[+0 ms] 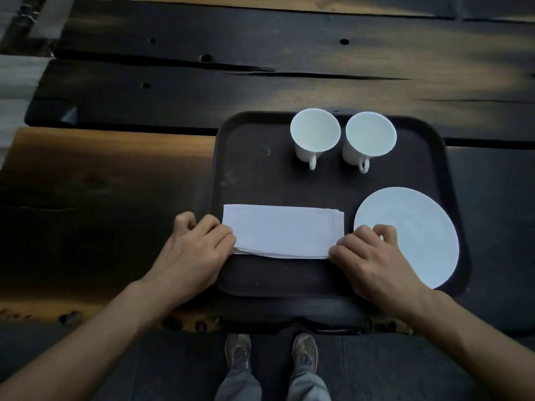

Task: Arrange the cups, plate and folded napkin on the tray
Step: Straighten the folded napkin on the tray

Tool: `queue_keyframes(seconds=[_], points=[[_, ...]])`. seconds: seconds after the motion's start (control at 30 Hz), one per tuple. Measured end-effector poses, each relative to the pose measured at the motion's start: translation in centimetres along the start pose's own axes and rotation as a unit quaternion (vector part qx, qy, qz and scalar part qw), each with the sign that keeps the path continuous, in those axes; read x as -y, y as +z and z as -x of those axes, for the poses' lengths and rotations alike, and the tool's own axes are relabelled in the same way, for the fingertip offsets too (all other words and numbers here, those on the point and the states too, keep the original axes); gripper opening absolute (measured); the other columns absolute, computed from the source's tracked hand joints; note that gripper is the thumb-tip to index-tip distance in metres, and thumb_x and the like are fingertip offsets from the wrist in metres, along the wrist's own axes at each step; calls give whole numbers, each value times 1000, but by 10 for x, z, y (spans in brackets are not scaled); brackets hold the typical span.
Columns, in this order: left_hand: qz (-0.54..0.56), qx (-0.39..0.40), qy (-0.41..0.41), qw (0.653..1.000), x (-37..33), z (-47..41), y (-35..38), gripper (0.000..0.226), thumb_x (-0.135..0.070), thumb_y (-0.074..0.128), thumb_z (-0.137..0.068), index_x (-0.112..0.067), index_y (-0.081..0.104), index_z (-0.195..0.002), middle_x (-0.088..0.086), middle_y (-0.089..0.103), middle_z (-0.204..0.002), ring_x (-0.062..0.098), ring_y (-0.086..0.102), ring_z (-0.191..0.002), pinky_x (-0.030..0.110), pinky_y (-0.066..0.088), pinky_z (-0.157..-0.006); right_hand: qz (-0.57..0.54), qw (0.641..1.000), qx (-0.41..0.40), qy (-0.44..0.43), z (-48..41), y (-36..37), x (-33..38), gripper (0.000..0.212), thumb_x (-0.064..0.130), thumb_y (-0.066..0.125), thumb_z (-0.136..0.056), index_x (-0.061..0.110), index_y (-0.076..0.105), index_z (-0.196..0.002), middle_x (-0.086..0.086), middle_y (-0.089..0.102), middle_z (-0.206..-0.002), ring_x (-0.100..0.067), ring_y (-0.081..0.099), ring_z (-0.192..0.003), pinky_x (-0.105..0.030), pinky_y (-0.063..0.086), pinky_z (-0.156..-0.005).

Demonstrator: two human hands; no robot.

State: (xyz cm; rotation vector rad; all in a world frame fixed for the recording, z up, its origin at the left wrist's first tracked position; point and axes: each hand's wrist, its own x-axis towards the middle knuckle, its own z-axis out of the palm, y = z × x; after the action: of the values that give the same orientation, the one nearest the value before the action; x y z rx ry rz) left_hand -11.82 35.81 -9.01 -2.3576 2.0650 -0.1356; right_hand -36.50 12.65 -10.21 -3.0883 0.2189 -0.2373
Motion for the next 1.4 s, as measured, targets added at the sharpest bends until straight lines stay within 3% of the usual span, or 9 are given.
queue_keyframes(seconds=[0.17,0.3,0.5,0.6,0.7,0.87,1.0,1.13,1.4], points=[[3,3,-5,1000,-1,6,1,21,-27,52,-94,-15,68,-87,3,69,-95,28,62,-87,44,31,-79,-17,999,-28,4,5,6,1,5,13,75,-86,17,73,-86,3,65,-81,-26,58,-72,-42,37,-76],[-1,-11,-34,999,-5,5,0,31,-40,51,-98,-17,67,-83,0,69,-93,28,63,-86,45,33,-80,-39,998,-31,27,7,5,2,17,38,66,-96,24,75,-89,9,68,-87,-22,59,-77,-40,37,-78],[-21,43,-53,997,-22,7,-5,42,-36,43,-97,-13,77,-101,6,72,-100,32,64,-87,48,35,-81,-10,997,-9,70,31,1,23,42,49,49,-101,19,75,-117,5,70,-113,-26,62,-96,-45,39,-82],[-32,85,-143,985,-44,-10,-18,39,-38,54,-97,-11,78,-82,7,71,-94,34,60,-86,50,33,-82,-27,993,53,98,42,-2,33,58,56,33,-104,18,64,-135,-2,60,-135,-28,56,-117,-50,35,-94],[13,65,-188,980,-78,-45,-27,26,-34,70,-89,-14,78,-76,5,72,-95,34,60,-87,49,29,-80,-72,989,48,124,51,-9,23,55,55,37,-103,30,46,-151,-6,48,-151,-29,49,-130,-51,36,-101],[149,11,-219,964,-139,-120,-25,18,-42,67,-90,-28,77,-90,-8,69,-92,25,58,-91,40,20,-78,-96,938,-64,326,70,-32,-38,39,34,65,-90,19,68,-126,0,69,-112,-26,62,-100,-36,32,-81],[160,46,-271,948,-155,-179,-14,30,-49,51,-95,-32,73,-82,-13,57,-83,16,40,-91,36,7,-72,-150,861,22,485,95,-47,-85,11,32,71,-88,22,71,-91,13,61,-67,-24,63,-69,-31,36,-68],[161,71,-294,940,-155,-208,-5,29,-45,56,-94,-30,72,-74,-14,53,-69,16,39,-89,35,6,-70,-174,843,95,500,109,-47,-99,22,43,66,-90,24,72,-82,10,65,-65,-25,66,-72,-33,45,-66],[194,57,-338,919,-154,-198,-1,25,-44,62,-92,-33,74,-74,-16,57,-65,15,41,-92,35,8,-73,-266,826,87,489,105,-40,-111,17,36,66,-93,26,76,-84,17,64,-60,-20,66,-72,-31,46,-66]])
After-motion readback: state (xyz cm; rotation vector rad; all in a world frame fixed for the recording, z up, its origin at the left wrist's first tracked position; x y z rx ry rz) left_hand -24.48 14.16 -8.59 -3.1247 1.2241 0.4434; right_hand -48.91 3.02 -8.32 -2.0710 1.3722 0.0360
